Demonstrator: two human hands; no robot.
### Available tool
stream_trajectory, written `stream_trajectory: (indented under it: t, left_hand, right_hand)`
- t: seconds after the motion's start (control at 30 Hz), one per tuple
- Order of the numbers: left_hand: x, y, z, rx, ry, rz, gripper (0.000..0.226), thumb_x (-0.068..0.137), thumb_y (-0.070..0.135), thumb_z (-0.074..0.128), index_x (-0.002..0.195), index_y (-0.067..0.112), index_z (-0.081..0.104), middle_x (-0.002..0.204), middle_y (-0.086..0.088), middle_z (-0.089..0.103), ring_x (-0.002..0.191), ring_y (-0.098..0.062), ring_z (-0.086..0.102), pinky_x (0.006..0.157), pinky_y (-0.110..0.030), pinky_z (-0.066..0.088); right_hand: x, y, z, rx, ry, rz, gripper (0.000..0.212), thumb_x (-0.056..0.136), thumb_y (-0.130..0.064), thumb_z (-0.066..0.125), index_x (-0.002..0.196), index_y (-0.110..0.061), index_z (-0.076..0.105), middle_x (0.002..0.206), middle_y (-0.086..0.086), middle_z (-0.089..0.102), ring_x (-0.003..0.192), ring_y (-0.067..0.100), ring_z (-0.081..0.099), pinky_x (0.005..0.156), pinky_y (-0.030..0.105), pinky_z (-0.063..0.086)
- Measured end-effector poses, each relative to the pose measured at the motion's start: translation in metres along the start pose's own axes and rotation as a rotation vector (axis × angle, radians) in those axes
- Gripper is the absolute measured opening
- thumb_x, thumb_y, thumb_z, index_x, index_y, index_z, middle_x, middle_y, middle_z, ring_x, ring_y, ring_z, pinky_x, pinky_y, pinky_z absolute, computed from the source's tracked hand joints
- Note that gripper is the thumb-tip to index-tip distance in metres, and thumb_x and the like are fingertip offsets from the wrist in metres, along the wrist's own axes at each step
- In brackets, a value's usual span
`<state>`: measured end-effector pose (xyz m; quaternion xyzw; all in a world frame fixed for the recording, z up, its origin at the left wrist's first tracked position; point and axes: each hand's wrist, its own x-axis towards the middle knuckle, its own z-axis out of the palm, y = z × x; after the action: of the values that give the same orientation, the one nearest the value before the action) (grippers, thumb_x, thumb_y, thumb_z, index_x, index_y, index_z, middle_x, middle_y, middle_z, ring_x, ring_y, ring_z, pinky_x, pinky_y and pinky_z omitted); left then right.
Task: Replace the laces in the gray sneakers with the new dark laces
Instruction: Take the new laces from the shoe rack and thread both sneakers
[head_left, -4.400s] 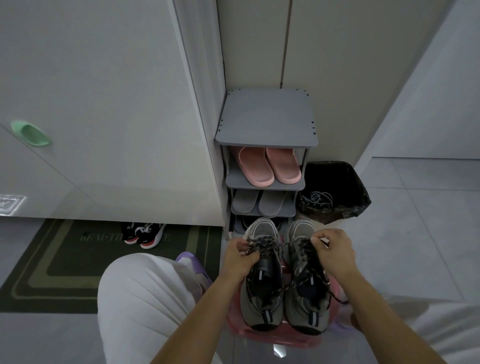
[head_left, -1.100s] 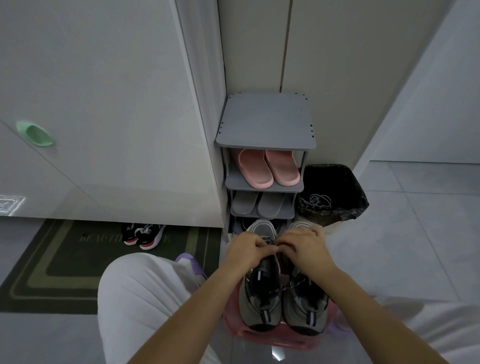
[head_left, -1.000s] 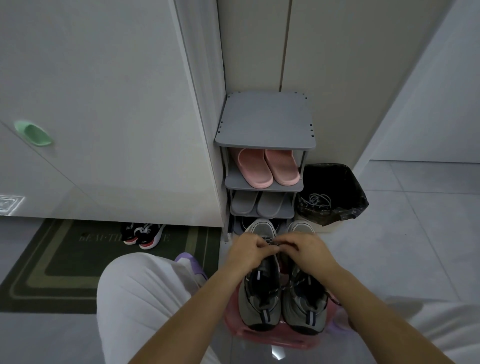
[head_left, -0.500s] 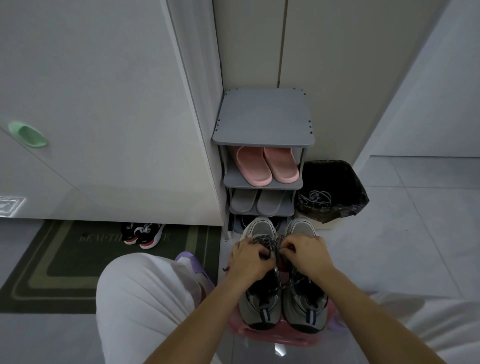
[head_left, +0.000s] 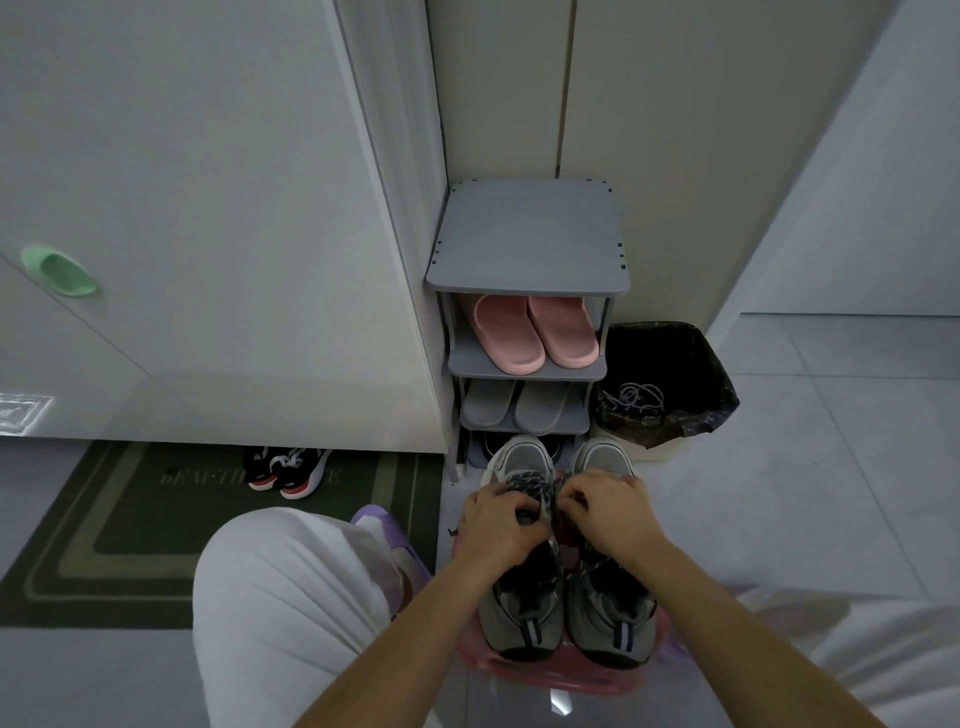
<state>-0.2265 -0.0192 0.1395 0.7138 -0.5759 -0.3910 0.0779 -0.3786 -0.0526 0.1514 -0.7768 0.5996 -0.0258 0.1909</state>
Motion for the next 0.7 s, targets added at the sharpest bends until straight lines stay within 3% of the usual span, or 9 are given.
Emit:
stream_trajectory:
  t: [0.2,0.33,0.47,0.63,0.7]
  left_hand:
    - [0.001,-0.001,0.000,-0.006,-0.010,-0.011,0.041,0.083,0.041,0.060,0.123,0.032,0.059,0.147,-0.004,0.033,0.137,-0.028,0.023,0.113,-0.035,0.022]
    - [0.006,-0.003,0.009,0.001,0.023,0.012,0.051,0.074,0.064,0.042,0.110,0.036,0.066,0.131,-0.002,0.052,0.129,-0.023,0.040,0.108,-0.036,0.028]
    - [0.013,-0.006,0.008,0.015,0.076,0.030,0.027,0.090,0.033,0.048,0.106,0.029,0.069,0.130,-0.005,0.053,0.129,-0.023,0.041,0.108,-0.035,0.029]
    - [0.019,-0.001,0.007,0.052,0.116,0.074,0.019,0.087,0.034,0.059,0.100,0.028,0.071,0.134,-0.003,0.046,0.131,-0.022,0.034,0.105,-0.031,0.026]
    - [0.020,-0.002,0.008,0.050,0.139,0.076,0.016,0.086,0.033,0.060,0.096,0.028,0.072,0.133,-0.002,0.048,0.132,-0.020,0.034,0.105,-0.030,0.026]
  right_hand:
    - [0.001,-0.004,0.002,-0.060,-0.025,-0.010,0.019,0.092,-0.035,0.048,0.101,-0.029,0.063,0.112,-0.011,0.059,0.112,0.011,0.052,0.099,0.032,0.028]
    - [0.002,-0.007,0.004,-0.045,-0.019,-0.007,0.018,0.091,-0.034,0.049,0.098,-0.030,0.065,0.110,-0.011,0.059,0.113,0.011,0.051,0.098,0.032,0.026]
    - [0.002,-0.013,0.008,0.002,0.000,0.029,0.018,0.090,-0.035,0.051,0.096,-0.032,0.067,0.110,-0.012,0.060,0.112,0.010,0.051,0.094,0.031,0.024]
    - [-0.002,-0.005,0.003,0.041,-0.016,0.071,0.023,0.089,-0.037,0.053,0.109,-0.036,0.065,0.119,-0.014,0.060,0.119,0.012,0.047,0.100,0.032,0.028]
    - [-0.009,-0.004,0.002,0.056,0.123,0.103,0.024,0.086,-0.039,0.058,0.109,-0.034,0.065,0.116,-0.011,0.059,0.117,0.016,0.048,0.098,0.035,0.029]
